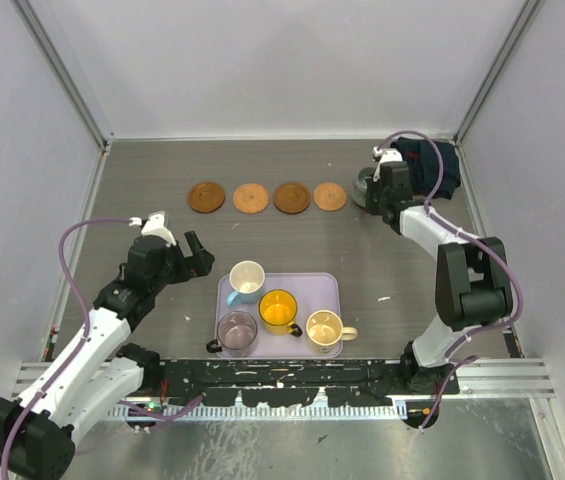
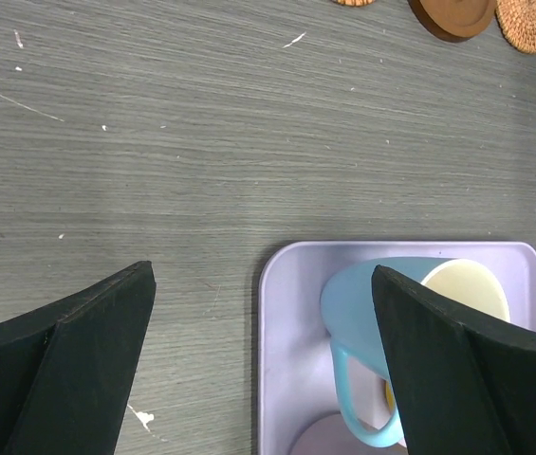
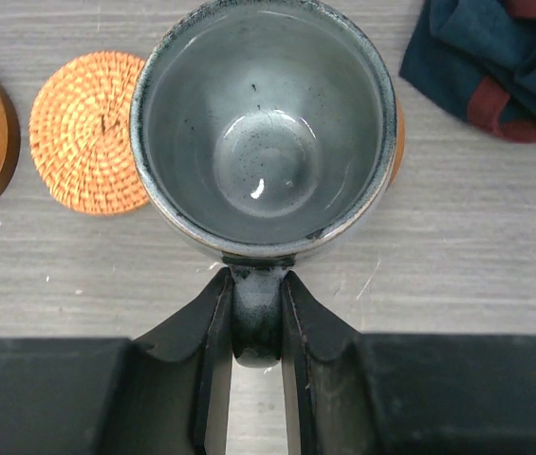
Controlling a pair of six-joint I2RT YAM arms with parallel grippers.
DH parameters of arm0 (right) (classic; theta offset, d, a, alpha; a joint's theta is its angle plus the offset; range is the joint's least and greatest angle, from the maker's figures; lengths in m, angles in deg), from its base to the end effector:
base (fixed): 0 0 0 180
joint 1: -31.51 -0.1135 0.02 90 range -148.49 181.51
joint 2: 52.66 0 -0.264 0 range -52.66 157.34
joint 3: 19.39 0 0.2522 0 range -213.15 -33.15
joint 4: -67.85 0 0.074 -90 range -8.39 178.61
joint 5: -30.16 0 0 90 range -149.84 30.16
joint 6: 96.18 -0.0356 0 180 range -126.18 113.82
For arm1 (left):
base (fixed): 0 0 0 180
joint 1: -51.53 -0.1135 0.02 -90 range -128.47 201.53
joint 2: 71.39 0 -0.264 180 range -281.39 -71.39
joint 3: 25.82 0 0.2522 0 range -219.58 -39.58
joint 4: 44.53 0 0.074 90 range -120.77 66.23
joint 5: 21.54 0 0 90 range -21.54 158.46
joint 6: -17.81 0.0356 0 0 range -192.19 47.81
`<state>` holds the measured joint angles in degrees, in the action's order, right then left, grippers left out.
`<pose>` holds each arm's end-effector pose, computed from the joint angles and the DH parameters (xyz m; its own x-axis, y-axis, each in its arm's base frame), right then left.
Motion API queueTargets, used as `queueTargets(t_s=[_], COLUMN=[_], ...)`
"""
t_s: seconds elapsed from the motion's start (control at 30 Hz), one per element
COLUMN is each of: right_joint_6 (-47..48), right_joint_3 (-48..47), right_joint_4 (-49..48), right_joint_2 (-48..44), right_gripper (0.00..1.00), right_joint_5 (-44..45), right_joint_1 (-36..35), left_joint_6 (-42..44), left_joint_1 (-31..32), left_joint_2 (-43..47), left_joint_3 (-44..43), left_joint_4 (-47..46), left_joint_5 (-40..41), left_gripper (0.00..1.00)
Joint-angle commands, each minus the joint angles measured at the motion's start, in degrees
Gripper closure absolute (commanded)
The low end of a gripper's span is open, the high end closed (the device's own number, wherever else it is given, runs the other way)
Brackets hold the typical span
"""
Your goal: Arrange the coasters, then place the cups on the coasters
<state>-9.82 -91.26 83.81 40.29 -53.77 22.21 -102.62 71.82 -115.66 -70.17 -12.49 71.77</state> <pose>0.3522 0.0539 0.2205 -0.5982 -0.0340 -0.8006 -0.0395 0.9991 -0.0129 0.1659 -0.0591 0.2402 -0.5802 -0.3246 -0.7470 0.0074 0.9150 -0.4034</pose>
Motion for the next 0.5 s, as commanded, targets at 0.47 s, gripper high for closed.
queueTargets(t_s=[0.47], right_joint_6=[2.1], right_joint_3=[-9.5], right_joint_4=[-11.9], right_joint_2=[4.5], right_gripper=[0.99], right_joint_5=[-4.5], right_joint_1=[3.8], left_joint_6=[0.6], left_joint_1=[0.2], left_joint_2=[-1.3], left_joint_3=[-0.9], left_joint_4=[-4.6], left_joint_5=[2.0], left_gripper=[0.02])
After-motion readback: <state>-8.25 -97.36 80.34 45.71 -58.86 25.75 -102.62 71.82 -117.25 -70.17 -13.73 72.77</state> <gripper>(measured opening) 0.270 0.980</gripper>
